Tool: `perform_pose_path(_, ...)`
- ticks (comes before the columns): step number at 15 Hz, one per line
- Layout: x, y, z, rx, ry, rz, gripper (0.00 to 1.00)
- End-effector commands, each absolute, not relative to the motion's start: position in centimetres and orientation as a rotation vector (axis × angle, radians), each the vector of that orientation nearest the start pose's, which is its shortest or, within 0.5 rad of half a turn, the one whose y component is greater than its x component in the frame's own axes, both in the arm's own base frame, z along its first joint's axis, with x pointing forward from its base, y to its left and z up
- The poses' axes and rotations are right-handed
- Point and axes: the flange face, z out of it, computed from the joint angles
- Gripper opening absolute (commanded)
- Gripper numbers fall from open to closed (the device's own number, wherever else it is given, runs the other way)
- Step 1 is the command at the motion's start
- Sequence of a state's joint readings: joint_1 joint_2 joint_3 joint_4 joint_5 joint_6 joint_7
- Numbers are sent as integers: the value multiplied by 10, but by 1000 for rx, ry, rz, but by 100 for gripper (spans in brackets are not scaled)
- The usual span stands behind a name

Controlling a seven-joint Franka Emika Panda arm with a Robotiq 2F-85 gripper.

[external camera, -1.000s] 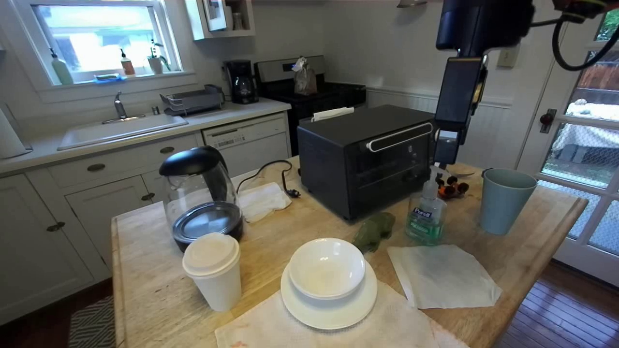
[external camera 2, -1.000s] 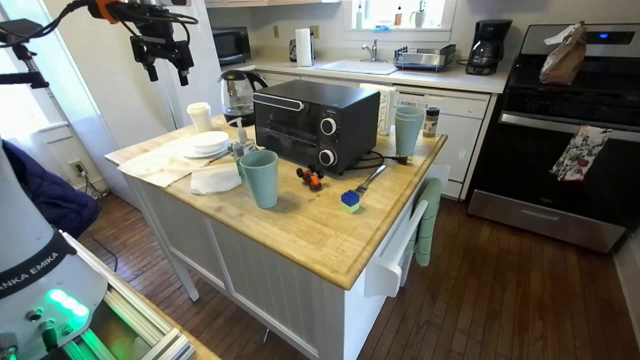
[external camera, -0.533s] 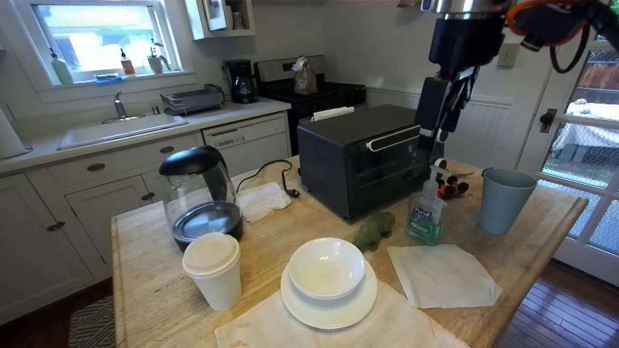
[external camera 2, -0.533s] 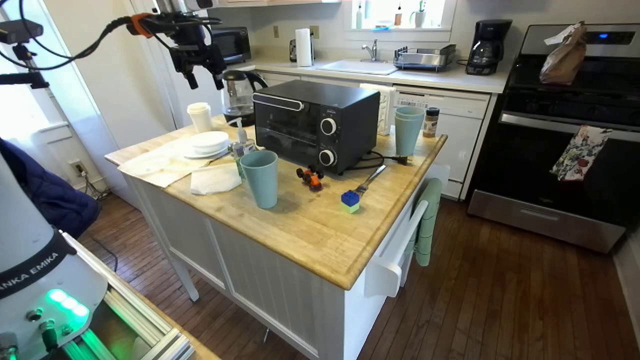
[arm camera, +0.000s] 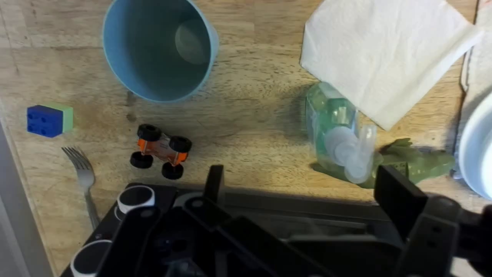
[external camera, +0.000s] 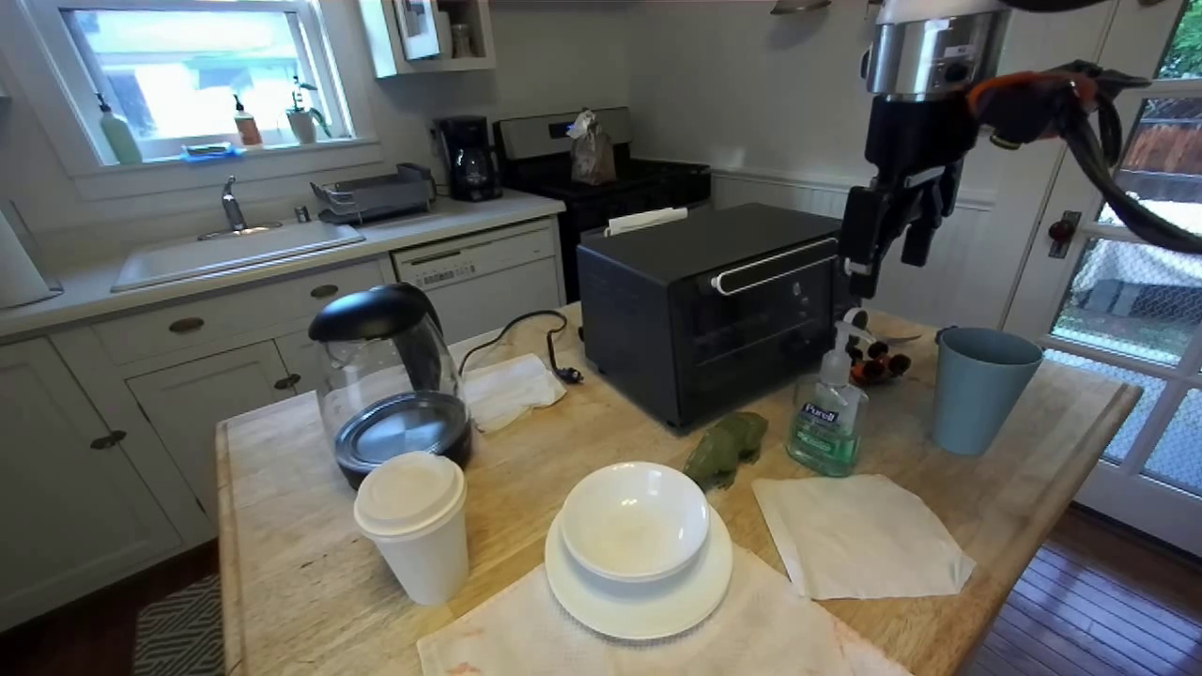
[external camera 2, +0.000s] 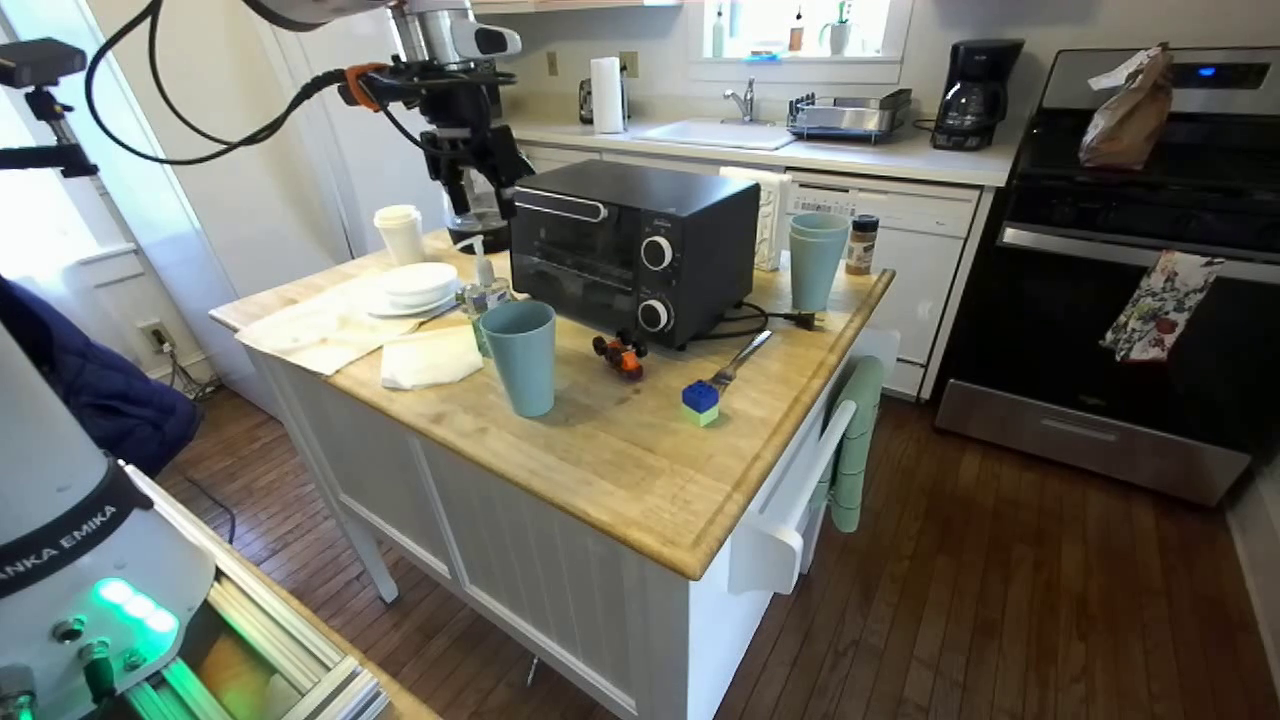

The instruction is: Pick up the blue cup and place it upside down on the black oven

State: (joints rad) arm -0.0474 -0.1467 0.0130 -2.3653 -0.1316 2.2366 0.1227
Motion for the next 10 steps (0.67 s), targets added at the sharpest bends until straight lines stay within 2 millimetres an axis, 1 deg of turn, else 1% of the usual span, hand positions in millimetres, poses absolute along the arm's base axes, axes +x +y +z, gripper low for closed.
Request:
perform_pose_path(1,485,-51,385,-3202,188,131,100)
perform_pose_path(5,473,-83,382,-3201,199,250,100)
perform_pose_path(7,465,-97,375,-3225,178,255,100)
perform_pose_path(10,455,-115,365,-3200,119,250,100)
